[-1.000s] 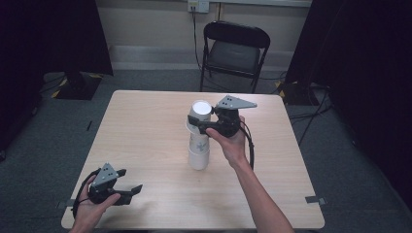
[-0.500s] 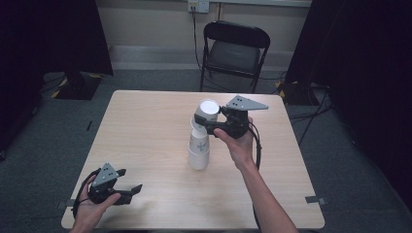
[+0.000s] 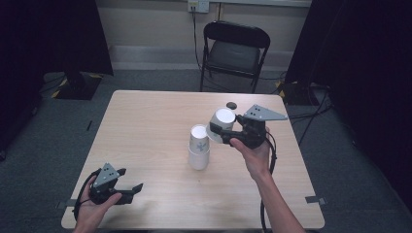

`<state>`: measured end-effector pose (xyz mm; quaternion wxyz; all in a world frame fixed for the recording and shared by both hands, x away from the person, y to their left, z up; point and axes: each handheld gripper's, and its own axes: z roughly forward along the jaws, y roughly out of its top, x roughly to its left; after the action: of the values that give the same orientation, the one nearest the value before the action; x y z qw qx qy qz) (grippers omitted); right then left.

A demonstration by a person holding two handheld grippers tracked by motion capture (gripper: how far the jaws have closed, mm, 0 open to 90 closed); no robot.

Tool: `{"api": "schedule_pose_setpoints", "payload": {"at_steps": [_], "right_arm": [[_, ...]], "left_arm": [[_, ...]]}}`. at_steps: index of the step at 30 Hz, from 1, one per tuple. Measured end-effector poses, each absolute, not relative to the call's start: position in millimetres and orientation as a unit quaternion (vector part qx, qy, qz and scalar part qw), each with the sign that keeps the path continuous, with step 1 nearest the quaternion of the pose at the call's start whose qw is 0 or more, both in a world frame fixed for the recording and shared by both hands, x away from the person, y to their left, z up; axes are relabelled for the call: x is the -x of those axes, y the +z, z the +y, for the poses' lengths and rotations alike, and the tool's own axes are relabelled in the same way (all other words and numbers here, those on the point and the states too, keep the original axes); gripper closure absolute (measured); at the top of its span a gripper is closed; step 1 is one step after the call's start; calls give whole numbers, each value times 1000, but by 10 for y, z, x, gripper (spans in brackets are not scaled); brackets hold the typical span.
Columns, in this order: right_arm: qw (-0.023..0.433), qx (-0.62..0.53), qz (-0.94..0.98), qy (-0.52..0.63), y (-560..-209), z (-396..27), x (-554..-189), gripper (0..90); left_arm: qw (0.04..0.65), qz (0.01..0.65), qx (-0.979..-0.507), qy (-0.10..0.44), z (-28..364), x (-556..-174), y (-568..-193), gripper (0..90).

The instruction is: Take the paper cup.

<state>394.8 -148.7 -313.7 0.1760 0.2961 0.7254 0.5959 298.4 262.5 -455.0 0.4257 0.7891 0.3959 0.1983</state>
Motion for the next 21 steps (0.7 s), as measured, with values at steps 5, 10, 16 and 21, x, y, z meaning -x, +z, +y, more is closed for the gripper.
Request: {"api": "schedule_pose_setpoints", "payload": {"at_steps": [5,10,16,21], "right_arm": [[175,-309,725,590,-3177,-1618,-3893,338],[169,-315,730,582,-3244,-1667,-3831,340],[156,-319,741,570,-3380,-1678,-3732,341],[143,-324,743,568,-3450,-1679,-3694,341]], "left_arm": [[429,393,-789,198,2556,-2970,-4531,160],[429,382,-793,205,2463,-2991,-4492,160],[435,362,-797,211,2338,-3063,-4427,160],[450,362,-789,212,2256,-3150,-4372,161]]}}
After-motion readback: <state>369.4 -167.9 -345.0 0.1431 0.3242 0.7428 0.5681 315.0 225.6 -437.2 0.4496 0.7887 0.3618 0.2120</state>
